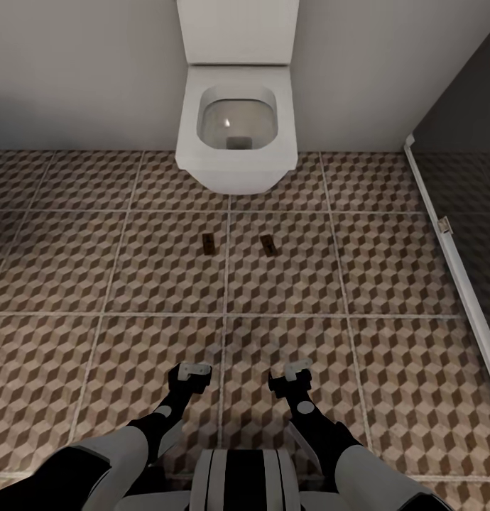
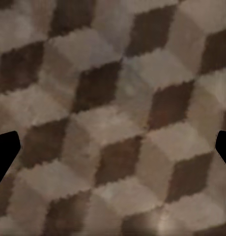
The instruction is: Take the four mousetraps from the cabinet in the bathroom and place them on the bathroom floor. Make sure all four end up on the same floor surface, and ensure that at least two of them are either under or directly next to the same bathroom sink.
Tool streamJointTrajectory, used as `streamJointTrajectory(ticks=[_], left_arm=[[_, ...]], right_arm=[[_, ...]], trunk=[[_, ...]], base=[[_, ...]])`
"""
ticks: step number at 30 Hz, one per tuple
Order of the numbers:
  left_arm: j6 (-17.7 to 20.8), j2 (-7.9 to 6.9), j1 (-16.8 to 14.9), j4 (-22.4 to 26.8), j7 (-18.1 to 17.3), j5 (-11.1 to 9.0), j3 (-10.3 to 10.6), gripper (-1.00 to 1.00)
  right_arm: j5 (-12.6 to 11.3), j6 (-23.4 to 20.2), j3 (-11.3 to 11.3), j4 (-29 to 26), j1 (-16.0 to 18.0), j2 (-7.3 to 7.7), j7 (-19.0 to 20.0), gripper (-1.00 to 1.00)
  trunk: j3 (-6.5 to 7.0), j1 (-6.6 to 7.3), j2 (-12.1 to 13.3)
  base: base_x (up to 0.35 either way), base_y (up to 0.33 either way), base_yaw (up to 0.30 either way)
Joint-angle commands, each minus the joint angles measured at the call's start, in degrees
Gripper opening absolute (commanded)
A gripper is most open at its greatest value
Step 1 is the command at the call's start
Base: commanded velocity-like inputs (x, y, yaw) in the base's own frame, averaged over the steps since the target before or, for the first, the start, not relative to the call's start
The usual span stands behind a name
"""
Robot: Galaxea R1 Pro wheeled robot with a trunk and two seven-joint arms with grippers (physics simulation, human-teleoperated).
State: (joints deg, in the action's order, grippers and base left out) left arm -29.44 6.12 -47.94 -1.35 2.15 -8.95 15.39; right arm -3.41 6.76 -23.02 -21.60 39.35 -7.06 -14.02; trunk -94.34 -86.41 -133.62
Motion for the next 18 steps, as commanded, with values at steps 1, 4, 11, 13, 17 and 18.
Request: streamJointTrajectory(ticks=[1, 4, 11, 13, 17, 18], left_arm=[[-0.3, 0.01, -0.1, -0.2, 0.2, -0.4, 0.5, 1.0], [-0.3, -0.02, -0.1, -0.5, 0.2, -0.4, 0.5, 1.0], [-0.3, -0.17, -0.1, -1.6, 0.1, -0.4, 0.4, 1.0], [-0.3, -0.19, -0.1, -1.8, 0.1, -0.4, 0.4, 1.0], [-0.3, -0.22, -0.1, -2.3, 0.1, -0.4, 0.4, 1.0], [-0.3, -0.22, -0.1, -2.4, 0.1, -0.4, 0.4, 1.0]], right_arm=[[-0.4, 0.2, -0.5, 0.1, 0.0, 0.03, -0.4, 1.0], [-0.4, 0.2, -0.5, 0.1, 0.0, 0.03, -0.4, 1.0], [-0.4, 0.4, -0.5, 0.1, 0.0, 0.03, -0.4, 1.0], [-0.4, 0.4, -0.5, 0.1, 0.1, 0.06, -0.4, 1.0], [-0.4, 0.6, -0.5, 0.1, 0.0, 0.14, -0.4, 1.0], [-0.4, 0.6, -0.5, 0.1, 0.0, 0.17, -0.4, 1.0]], trunk=[[0.16, 0.23, 0.4], [0.7, 0.89, 1.6], [1.96, 2.43, 4.4], [2.32, 2.87, 5.2], [3.03, 3.74, 6.8], [3.21, 3.96, 7.2]], base=[[0.0, 0.0, 0.0], [0.0, 0.0, 0.0], [0.0, 0.0, 0.0], [0.0, 0.0, 0.0], [0.0, 0.0, 0.0], [0.0, 0.0, 0.0]])
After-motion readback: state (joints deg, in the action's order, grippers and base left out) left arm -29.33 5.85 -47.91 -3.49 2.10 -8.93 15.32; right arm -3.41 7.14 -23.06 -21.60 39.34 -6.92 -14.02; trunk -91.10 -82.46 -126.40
